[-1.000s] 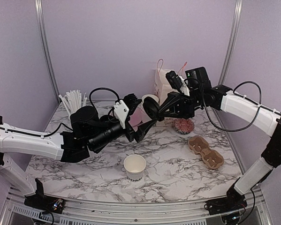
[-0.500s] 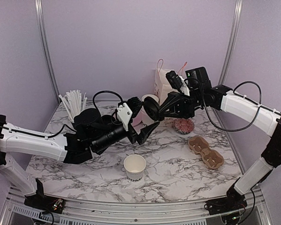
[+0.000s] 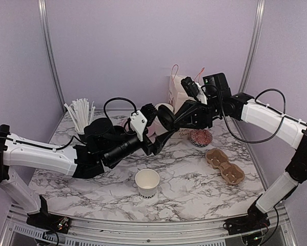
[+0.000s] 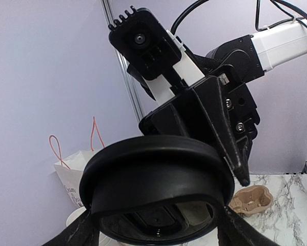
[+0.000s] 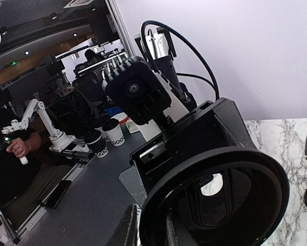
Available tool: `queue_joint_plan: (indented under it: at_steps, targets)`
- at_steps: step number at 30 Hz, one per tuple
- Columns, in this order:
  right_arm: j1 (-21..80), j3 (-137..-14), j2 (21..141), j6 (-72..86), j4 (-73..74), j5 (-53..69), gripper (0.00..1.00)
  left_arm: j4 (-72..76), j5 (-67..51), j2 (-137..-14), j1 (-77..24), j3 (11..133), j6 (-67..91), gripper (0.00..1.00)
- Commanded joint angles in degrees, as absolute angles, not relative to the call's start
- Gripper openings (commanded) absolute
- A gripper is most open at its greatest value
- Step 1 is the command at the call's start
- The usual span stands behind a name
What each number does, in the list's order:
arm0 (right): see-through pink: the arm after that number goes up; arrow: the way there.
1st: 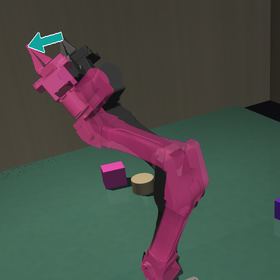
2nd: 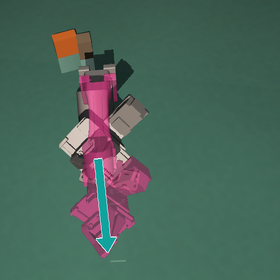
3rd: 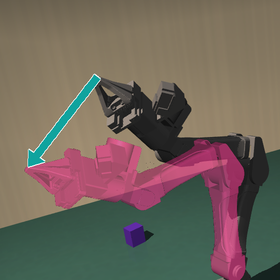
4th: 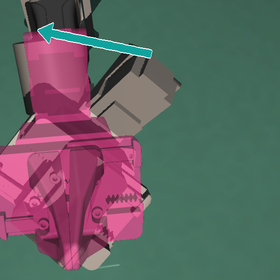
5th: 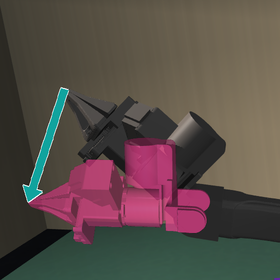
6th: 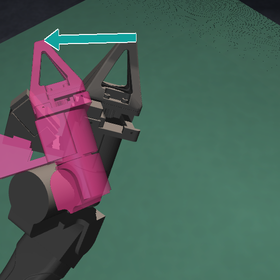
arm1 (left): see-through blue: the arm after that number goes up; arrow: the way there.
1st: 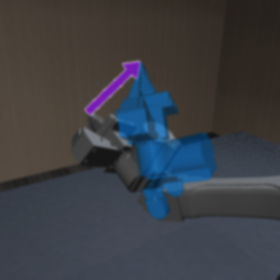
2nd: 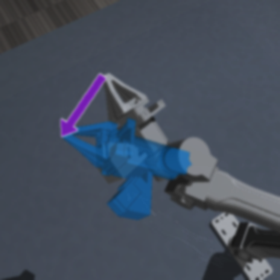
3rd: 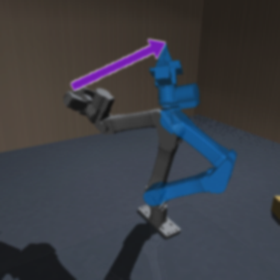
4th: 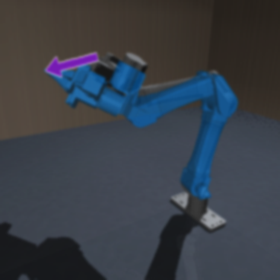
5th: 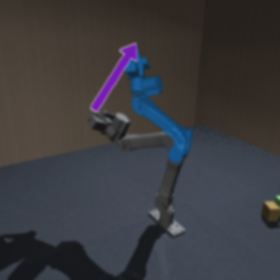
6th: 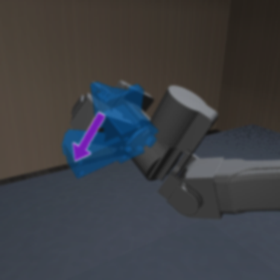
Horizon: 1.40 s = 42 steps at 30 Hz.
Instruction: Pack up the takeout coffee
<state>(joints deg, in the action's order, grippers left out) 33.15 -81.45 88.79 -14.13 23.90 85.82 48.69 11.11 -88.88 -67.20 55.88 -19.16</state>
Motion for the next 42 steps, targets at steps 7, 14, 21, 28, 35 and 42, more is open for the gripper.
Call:
queue_joint_plan:
  at_steps: [7, 14, 21, 28, 35, 42]
  targets:
    - [29.5, -83.1, 83.4, -22.8, 32.8, 72.3, 0.64, 37.2, 11.1, -80.9, -67.5, 55.4, -14.0, 0.78]
    - [25.6, -76.3, 79.6, -26.7, 32.2, 55.1, 0.77, 2.0, 9.4, -72.9, -67.4, 58.5, -5.4, 0.76]
    - [25.6, -71.2, 79.6, -25.9, 29.4, 48.7, 0.99, -22.8, 3.3, -72.8, -67.3, 63.2, 4.1, 0.75]
    - [25.4, -63.2, 81.3, -20.8, 24.7, 65.8, 0.99, -36.7, 0.3, -77.8, -67.3, 68.8, 8.1, 0.73]
    - [25.9, -59.9, 83.5, -21.2, 22.8, 57.1, 0.82, -39.7, 0.3, -83.7, -67.1, 73.1, 7.7, 0.74]
    - [26.0, -57.5, 82.5, -19.5, 19.6, 57.2, 0.8, -40.9, -1.8, -88.5, -66.8, 76.9, 6.4, 0.74]
